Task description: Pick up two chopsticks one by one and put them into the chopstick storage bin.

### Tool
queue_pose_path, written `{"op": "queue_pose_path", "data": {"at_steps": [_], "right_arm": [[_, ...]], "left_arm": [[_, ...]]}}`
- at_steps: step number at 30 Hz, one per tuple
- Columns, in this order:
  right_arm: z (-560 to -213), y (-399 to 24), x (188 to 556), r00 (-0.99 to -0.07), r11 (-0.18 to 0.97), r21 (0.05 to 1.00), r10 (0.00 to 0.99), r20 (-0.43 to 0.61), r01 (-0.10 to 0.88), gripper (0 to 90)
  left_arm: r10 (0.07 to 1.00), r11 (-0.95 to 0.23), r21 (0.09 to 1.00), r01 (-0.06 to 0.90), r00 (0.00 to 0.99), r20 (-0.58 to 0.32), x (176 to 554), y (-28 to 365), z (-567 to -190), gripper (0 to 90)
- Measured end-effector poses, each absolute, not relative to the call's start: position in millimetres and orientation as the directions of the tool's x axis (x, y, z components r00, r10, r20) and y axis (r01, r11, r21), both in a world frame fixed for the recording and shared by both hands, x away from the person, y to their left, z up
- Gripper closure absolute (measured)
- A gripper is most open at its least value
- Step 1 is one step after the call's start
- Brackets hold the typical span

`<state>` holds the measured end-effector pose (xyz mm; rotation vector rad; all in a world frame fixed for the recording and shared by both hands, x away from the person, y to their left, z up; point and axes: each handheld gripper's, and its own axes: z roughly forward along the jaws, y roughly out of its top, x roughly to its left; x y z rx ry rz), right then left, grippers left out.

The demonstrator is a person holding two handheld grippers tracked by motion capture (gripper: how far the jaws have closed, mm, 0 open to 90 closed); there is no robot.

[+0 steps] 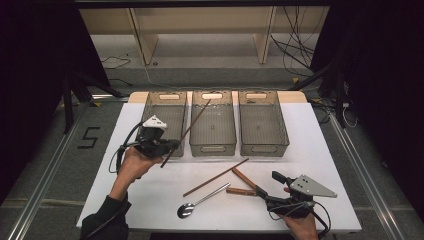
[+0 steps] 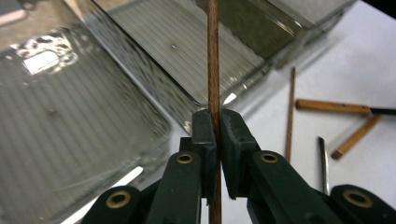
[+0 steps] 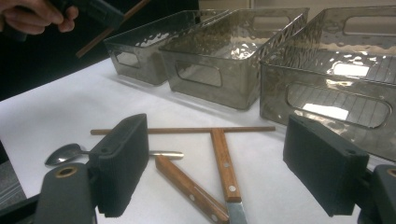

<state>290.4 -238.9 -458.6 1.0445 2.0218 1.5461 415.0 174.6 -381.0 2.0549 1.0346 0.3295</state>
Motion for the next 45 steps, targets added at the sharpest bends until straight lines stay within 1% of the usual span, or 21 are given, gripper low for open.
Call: {"op": "queue_pose_path", "data": {"at_steps": [6, 16, 18, 23, 26, 34, 45], "right_arm": [[-458.5, -238.8, 290.3, -0.648, 0.114, 0.939, 0.75, 0.132, 0.324, 23.2], [-458.7, -238.8, 290.3, -0.65, 0.114, 0.939, 0.748, 0.134, 0.325, 23.2], [-458.8, -238.9, 290.5, -0.65, 0.113, 0.939, 0.748, 0.135, 0.325, 23.3], [-458.8, -238.8, 290.4, -0.651, 0.113, 0.939, 0.747, 0.135, 0.325, 23.3], [-458.9, -239.0, 290.6, -0.651, 0.111, 0.939, 0.747, 0.136, 0.324, 23.3], [-459.2, -238.9, 290.8, -0.651, 0.114, 0.938, 0.747, 0.136, 0.327, 23.4], [-459.3, -238.5, 290.7, -0.655, 0.113, 0.938, 0.743, 0.14, 0.328, 23.5]], "left_arm": [[0.796, -0.319, 0.759, 0.568, 0.595, -0.112, 431.8, 185.3, -374.5, 84.6], [0.831, -0.328, 0.754, 0.569, 0.553, -0.056, 461.3, 196.7, -370.6, 84.6], [0.841, -0.334, 0.753, 0.567, 0.54, -0.034, 467.4, 198.8, -371.1, 84.6], [0.862, -0.326, 0.741, 0.587, 0.507, -0.022, 485.5, 208.0, -374.4, 84.6], [0.87, -0.336, 0.733, 0.591, 0.494, 0.001, 493.1, 212.7, -379.0, 84.6], [0.889, -0.324, 0.717, 0.617, 0.457, 0.008, 503.4, 224.0, -392.4, 84.6], [0.897, -0.326, 0.681, 0.655, 0.442, 0.004, 508.5, 224.7, -411.2, 84.5]]}}
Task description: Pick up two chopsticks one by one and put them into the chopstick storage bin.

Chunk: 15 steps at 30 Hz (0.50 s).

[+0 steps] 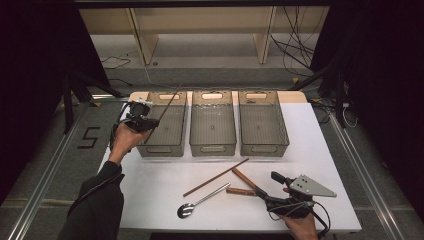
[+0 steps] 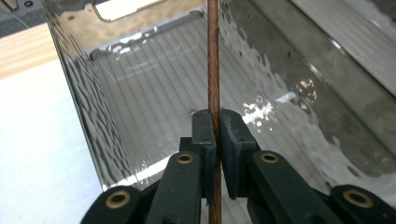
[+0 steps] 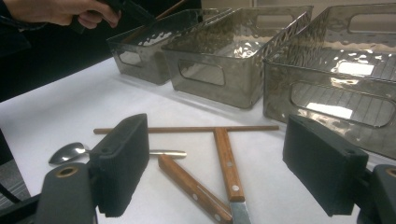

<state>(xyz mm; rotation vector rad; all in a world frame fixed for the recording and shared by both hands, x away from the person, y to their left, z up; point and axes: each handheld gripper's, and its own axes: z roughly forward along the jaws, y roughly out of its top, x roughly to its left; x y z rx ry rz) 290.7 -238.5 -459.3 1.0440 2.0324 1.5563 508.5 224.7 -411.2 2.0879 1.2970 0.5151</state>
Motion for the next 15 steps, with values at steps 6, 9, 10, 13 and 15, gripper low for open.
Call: {"op": "queue_pose_path", "data": {"at_steps": [6, 9, 10, 13, 15], "right_arm": [[-459.4, -238.2, 290.6, -0.654, 0.115, 0.938, 0.744, 0.137, 0.328, 23.5], [-459.5, -238.5, 290.9, -0.653, 0.113, 0.937, 0.744, 0.14, 0.329, 23.5], [-459.5, -238.5, 290.9, -0.654, 0.113, 0.937, 0.744, 0.14, 0.329, 23.5], [-459.5, -238.3, 290.8, -0.654, 0.115, 0.937, 0.743, 0.138, 0.329, 23.5], [-459.5, -238.2, 291.0, -0.654, 0.115, 0.937, 0.744, 0.138, 0.329, 23.5]], "left_arm": [[0.903, -0.322, 0.655, 0.683, 0.43, -0.004, 511.5, 224.9, -416.0, 84.4], [0.904, -0.325, 0.648, 0.689, 0.427, 0.0, 511.1, 226.5, -417.9, 84.4], [0.905, -0.323, 0.645, 0.692, 0.425, -0.002, 511.1, 226.8, -418.8, 84.3], [0.907, -0.317, 0.637, 0.703, 0.42, -0.012, 511.4, 227.8, -421.0, 83.9], [0.908, -0.318, 0.632, 0.706, 0.419, -0.012, 511.9, 227.5, -423.0, 83.6]]}}
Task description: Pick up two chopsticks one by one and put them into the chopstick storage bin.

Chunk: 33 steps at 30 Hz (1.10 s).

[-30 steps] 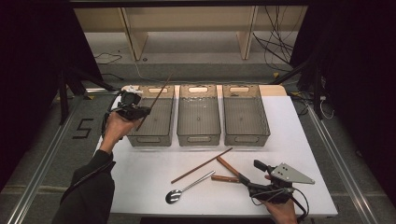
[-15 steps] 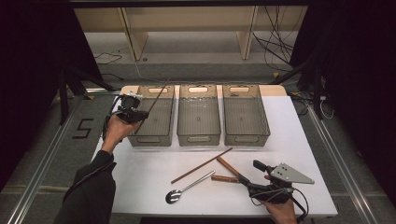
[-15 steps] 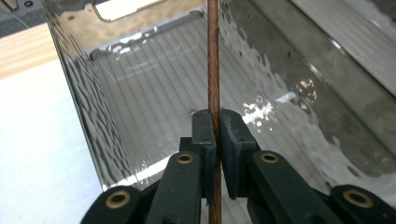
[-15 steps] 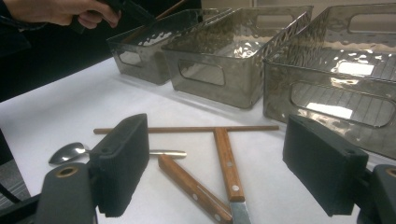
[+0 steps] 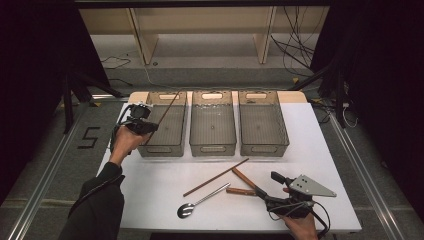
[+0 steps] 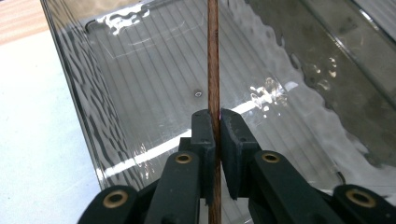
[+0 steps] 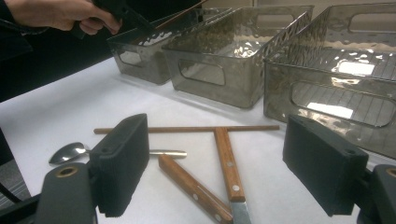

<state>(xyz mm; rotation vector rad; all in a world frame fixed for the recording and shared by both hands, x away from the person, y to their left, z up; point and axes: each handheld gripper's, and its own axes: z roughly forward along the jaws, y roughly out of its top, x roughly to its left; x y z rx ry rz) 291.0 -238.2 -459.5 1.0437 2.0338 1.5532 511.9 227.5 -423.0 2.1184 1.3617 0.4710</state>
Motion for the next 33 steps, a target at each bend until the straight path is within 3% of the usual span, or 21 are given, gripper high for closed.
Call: {"op": "queue_pose_path", "data": {"at_steps": [3, 11, 16, 22, 33], "right_arm": [[-459.5, -238.4, 291.1, -0.654, 0.112, 0.937, 0.743, 0.141, 0.33, 23.5], [-459.7, -238.7, 291.4, -0.655, 0.11, 0.937, 0.742, 0.144, 0.33, 23.5], [-459.6, -238.7, 291.4, -0.655, 0.11, 0.938, 0.742, 0.143, 0.33, 23.5], [-459.6, -238.6, 291.0, -0.655, 0.111, 0.938, 0.742, 0.141, 0.329, 23.5], [-458.9, -238.3, 290.1, -0.66, 0.12, 0.94, 0.74, 0.13, 0.319, 23.5]], "left_arm": [[0.907, -0.315, 0.626, 0.713, 0.421, -0.024, 512.3, 229.3, -422.6, 82.9], [0.909, -0.253, 0.667, 0.701, 0.409, -0.085, 501.1, 223.8, -403.8, 49.2], [0.881, -0.253, 0.697, 0.671, 0.457, -0.12, 479.0, 209.2, -395.1, 37.5], [0.843, -0.272, 0.726, 0.631, 0.52, -0.136, 447.9, 187.0, -393.8, 29.3], [0.799, -0.297, 0.751, 0.59, 0.584, -0.143, 418.5, 164.5, -394.1, 24.9]]}}
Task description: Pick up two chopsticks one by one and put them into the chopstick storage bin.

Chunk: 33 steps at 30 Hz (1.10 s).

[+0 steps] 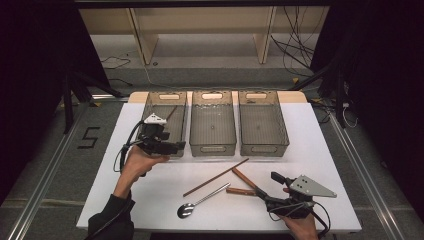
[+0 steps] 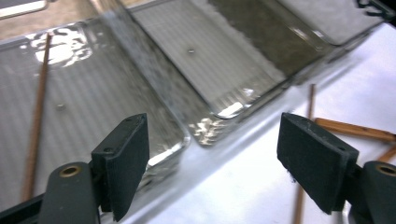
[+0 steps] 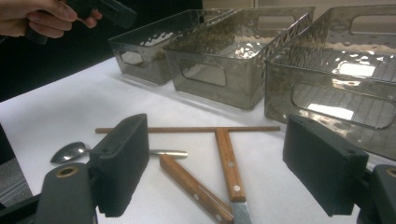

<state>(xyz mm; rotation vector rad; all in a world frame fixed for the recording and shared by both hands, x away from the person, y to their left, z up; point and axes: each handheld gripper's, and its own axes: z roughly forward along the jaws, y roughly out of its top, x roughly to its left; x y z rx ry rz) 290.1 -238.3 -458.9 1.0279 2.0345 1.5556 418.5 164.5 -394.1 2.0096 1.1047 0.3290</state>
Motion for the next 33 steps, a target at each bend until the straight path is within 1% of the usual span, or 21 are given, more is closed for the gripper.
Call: {"op": "queue_pose_path", "data": {"at_steps": [5, 10, 14, 17, 22, 27, 33], "right_arm": [[-458.9, -237.8, 289.5, -0.665, 0.124, 0.94, 0.736, 0.127, 0.317, 23.5], [-458.6, -237.5, 288.8, -0.667, 0.124, 0.94, 0.734, 0.129, 0.319, 23.5], [-458.5, -236.6, 288.4, -0.669, 0.123, 0.939, 0.731, 0.132, 0.32, 23.5], [-458.9, -236.0, 288.4, -0.673, 0.129, 0.939, 0.728, 0.128, 0.318, 23.5], [-459.0, -236.0, 288.5, -0.673, 0.128, 0.939, 0.728, 0.13, 0.32, 23.5], [-459.3, -235.7, 288.8, -0.672, 0.128, 0.938, 0.729, 0.131, 0.321, 23.6], [-459.6, -236.0, 289.3, -0.671, 0.129, 0.937, 0.729, 0.131, 0.324, 23.8]], "left_arm": [[0.772, -0.339, 0.74, 0.581, 0.621, -0.134, 410.3, 150.6, -400.7, 24.2], [0.734, -0.431, 0.697, 0.573, 0.672, -0.099, 404.4, 130.4, -408.4, 23.5], [0.689, -0.509, 0.648, 0.567, 0.719, -0.088, 400.9, 117.4, -415.7, 24.1], [0.672, -0.534, 0.625, 0.57, 0.734, -0.095, 398.6, 110.0, -419.8, 25.2], [0.63, -0.622, 0.548, 0.559, 0.773, -0.074, 396.4, 97.8, -431.5, 25.9], [0.599, -0.679, 0.482, 0.554, 0.798, -0.073, 394.3, 87.4, -443.1, 31.3], [0.569, -0.714, 0.442, 0.543, 0.818, -0.085, 391.6, 80.3, -450.9, 44.5]]}}
